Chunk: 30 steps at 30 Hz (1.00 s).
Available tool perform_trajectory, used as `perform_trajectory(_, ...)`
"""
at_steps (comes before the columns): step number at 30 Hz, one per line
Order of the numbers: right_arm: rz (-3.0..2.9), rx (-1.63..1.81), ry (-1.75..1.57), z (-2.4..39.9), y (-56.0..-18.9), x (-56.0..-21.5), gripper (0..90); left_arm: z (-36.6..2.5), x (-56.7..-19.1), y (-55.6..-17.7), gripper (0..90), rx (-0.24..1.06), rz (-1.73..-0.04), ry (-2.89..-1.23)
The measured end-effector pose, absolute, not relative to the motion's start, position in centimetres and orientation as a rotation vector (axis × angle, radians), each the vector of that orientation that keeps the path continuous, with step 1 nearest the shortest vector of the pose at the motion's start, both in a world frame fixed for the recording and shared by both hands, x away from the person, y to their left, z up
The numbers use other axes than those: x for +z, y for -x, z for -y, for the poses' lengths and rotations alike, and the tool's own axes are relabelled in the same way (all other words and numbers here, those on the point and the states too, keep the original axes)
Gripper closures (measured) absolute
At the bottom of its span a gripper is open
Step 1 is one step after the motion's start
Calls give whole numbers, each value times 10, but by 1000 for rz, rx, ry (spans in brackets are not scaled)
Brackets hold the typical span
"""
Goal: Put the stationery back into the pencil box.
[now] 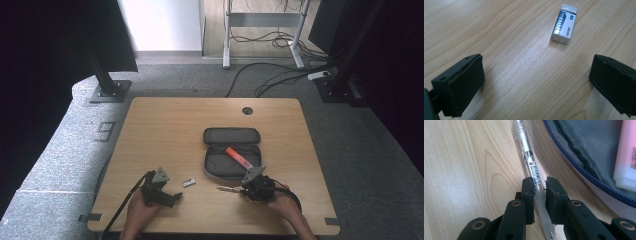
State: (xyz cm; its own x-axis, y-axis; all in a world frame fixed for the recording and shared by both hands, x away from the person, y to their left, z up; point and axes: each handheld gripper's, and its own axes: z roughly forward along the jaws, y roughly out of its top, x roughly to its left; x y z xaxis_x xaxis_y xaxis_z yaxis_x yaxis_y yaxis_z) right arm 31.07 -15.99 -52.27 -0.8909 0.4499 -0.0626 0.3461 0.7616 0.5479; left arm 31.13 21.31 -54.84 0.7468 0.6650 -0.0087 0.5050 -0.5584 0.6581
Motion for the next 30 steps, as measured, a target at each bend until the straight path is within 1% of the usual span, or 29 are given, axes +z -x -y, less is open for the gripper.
perform_trajectory(7, -2815, 828, -598, 158, -313, -522, 777, -213, -548, -311, 0, 317, -875, -2288)
perform_trajectory(14, -2846, 850, -590, 160, -320, -526, 765, -213, -548, -311, 0, 317, -875, -2287)
perform_trajectory(19, -2828, 826, -578, 159, -317, -526, 785, -213, -548, -311, 0, 317, -875, -2288)
perform_trajectory(24, -2840, 876, -583, 159, -315, -526, 787, -213, -548, -311, 0, 317, -875, -2287)
perform_trajectory(30, -2841, 915, -560, 155, -312, -516, 788, -213, -548, -311, 0, 317, -875, -2287)
